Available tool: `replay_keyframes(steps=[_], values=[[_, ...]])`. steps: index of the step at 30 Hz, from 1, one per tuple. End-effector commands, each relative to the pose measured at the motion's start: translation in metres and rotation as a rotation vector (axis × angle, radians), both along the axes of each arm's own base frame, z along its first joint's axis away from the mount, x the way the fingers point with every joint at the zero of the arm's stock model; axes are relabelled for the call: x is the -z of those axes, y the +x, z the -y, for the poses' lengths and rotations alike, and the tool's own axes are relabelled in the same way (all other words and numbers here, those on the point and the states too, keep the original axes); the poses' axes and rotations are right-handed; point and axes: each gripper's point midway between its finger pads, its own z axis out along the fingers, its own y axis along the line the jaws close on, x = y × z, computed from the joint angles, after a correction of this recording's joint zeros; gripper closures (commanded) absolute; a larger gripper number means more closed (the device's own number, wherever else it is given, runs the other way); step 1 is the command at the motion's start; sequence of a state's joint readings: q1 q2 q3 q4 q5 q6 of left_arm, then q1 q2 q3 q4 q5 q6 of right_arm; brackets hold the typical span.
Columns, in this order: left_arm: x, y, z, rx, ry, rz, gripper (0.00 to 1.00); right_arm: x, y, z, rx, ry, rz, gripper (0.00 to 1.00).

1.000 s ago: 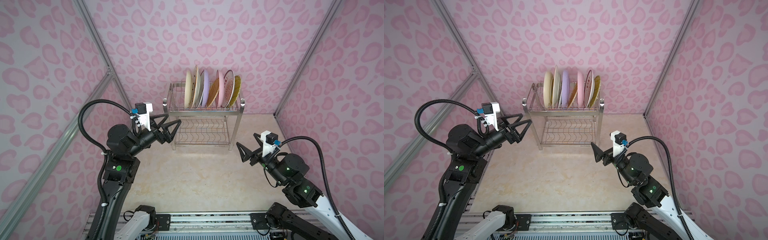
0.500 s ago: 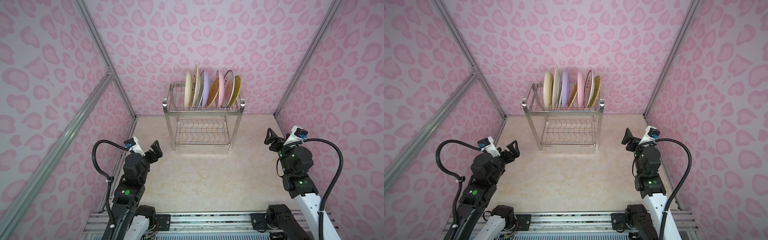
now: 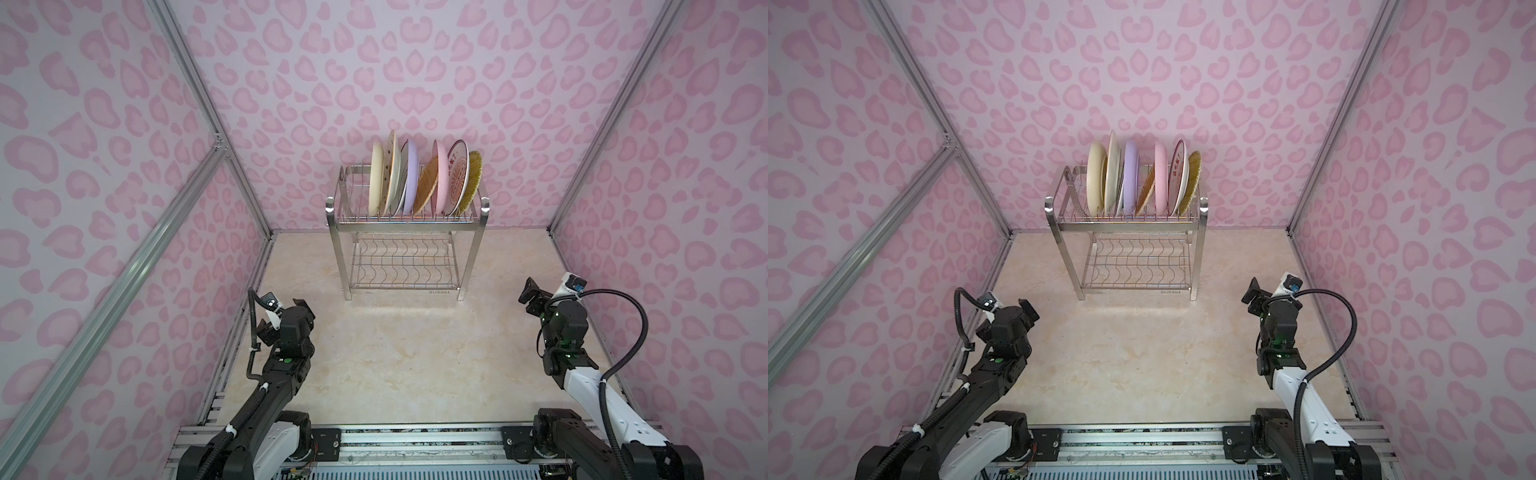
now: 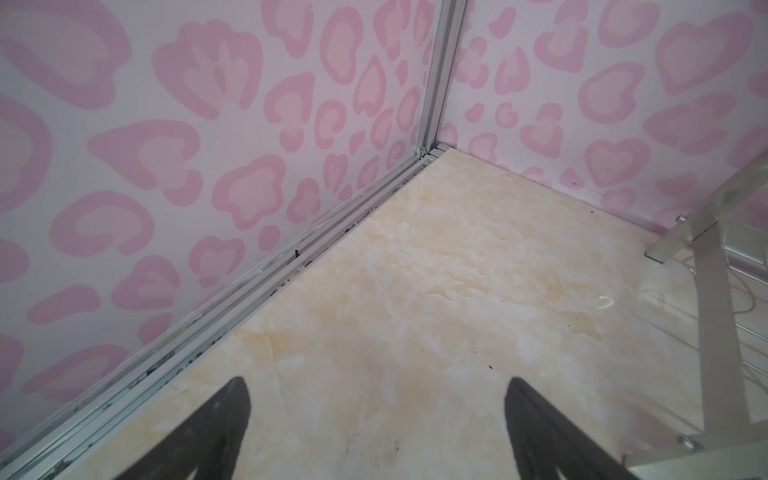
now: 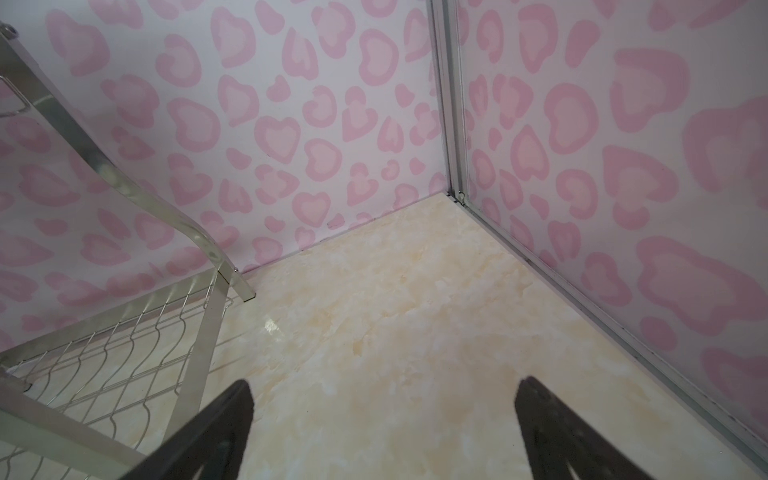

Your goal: Load the plates into the dish rack

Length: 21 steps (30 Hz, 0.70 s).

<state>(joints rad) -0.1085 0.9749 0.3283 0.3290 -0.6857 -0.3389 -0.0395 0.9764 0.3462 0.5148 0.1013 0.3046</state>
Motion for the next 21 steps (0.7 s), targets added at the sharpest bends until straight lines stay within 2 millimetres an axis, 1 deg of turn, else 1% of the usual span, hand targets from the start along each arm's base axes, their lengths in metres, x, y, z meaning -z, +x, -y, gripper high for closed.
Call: replay_keyframes(steps=[1, 6, 8, 9, 10, 12, 14, 17, 19, 21], values=[[-0.026, 0.014, -0.002, 0.021, 0.089, 0.133, 0.03, -0.004, 0.006, -0.001, -0.009, -0.026, 0.066, 0.02], [-0.002, 0.022, 0.008, 0.104, 0.099, 0.157, 0.03, 0.021, 0.011, -0.01, -0.065, -0.036, 0.076, 0.02], [-0.002, 0.027, 0.014, 0.145, 0.091, 0.182, 0.03, 0.031, 0.012, -0.012, -0.078, -0.05, 0.07, 0.01], [-0.004, 0.031, 0.018, 0.175, 0.11, 0.19, 0.03, 0.03, 0.013, -0.012, -0.083, -0.043, 0.09, 0.01], [-0.004, 0.033, 0.018, 0.177, 0.122, 0.204, 0.03, 0.029, 0.014, -0.013, -0.094, -0.038, 0.09, 0.01], [0.004, 0.044, 0.016, 0.171, 0.127, 0.187, 0.02, 0.026, 0.019, -0.014, -0.098, -0.048, 0.084, 0.01], [0.011, 0.056, 0.035, 0.293, 0.134, 0.131, 0.03, 0.026, 0.023, -0.014, -0.099, -0.054, 0.083, 0.01], [0.014, 0.053, 0.038, 0.323, 0.132, 0.155, 0.03, 0.023, 0.018, -0.013, -0.081, -0.089, 0.086, 0.01], [0.017, 0.051, 0.034, 0.324, 0.107, 0.169, 0.03, 0.027, 0.013, -0.013, -0.058, -0.139, 0.04, 0.01], [0.02, 0.055, 0.03, 0.322, 0.089, 0.177, 0.04, 0.03, 0.01, -0.016, -0.067, -0.164, 0.016, 0.01]])
